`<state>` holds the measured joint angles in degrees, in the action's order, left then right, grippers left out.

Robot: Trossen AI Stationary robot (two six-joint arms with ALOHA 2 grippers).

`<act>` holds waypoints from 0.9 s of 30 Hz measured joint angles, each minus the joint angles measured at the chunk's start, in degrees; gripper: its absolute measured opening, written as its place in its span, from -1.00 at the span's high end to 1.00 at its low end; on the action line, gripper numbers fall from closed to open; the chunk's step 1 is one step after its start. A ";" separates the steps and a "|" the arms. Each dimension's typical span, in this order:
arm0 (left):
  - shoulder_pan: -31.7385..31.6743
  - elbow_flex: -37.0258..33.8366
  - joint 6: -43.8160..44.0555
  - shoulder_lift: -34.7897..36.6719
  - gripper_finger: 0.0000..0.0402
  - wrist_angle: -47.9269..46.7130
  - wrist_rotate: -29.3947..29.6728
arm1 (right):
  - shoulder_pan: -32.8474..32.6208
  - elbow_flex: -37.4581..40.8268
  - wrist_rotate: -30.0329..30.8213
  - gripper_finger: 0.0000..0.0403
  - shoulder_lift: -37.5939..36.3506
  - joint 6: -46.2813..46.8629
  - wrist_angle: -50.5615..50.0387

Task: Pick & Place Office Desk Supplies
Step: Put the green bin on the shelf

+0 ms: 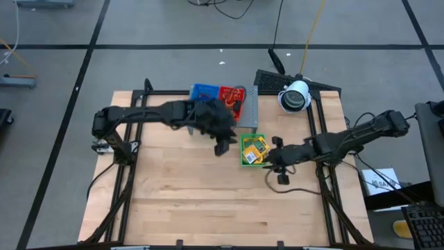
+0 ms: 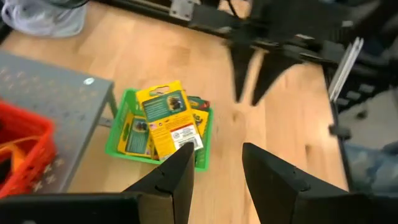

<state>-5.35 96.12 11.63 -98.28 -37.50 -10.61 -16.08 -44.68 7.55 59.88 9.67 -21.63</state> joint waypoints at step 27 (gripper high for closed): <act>6.80 0.00 -2.30 0.02 0.28 -9.60 6.27 | 6.75 -6.39 -0.04 0.55 21.90 0.12 -6.94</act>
<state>1.45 96.12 9.33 -98.26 -47.10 -4.34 -9.33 -51.07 7.51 81.78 9.79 -28.57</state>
